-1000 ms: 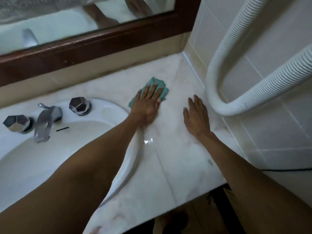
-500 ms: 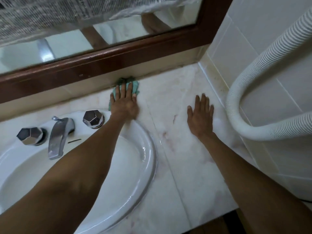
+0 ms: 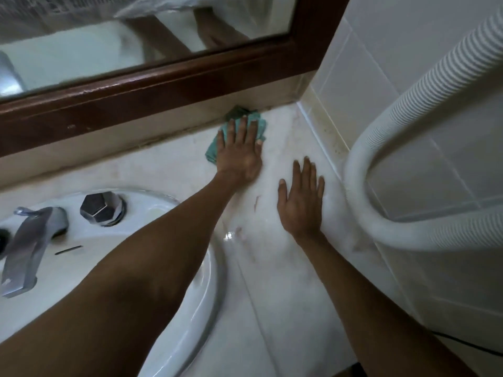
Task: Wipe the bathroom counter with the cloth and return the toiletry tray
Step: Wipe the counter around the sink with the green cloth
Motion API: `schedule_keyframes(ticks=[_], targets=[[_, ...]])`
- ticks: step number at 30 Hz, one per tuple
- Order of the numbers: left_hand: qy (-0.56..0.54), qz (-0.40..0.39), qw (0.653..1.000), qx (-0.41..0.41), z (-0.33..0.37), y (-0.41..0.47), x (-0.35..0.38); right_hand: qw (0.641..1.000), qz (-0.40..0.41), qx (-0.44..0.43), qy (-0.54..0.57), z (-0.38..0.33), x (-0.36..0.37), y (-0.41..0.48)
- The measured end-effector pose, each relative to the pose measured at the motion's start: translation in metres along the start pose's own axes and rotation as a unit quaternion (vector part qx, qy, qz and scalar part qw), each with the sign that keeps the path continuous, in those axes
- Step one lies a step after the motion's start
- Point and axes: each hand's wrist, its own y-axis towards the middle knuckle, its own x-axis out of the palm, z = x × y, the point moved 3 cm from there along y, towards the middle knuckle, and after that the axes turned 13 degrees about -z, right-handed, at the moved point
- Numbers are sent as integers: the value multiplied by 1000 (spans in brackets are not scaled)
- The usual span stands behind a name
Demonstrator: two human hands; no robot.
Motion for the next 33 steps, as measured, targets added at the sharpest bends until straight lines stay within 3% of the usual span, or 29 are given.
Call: schedule_keyframes(ticks=[10, 20, 27, 33], targets=[[61, -68, 988, 127, 70, 68, -10, 998, 24, -7, 55, 3, 3, 2], [123, -59, 959, 248, 32, 30, -2, 996, 37, -14, 81, 4, 3, 2], [94, -28, 982, 162, 45, 64, -12, 994, 36, -23, 100, 5, 6, 1], [110, -34, 972, 204, 72, 17, 18, 992, -14, -58, 108, 21, 1, -14]])
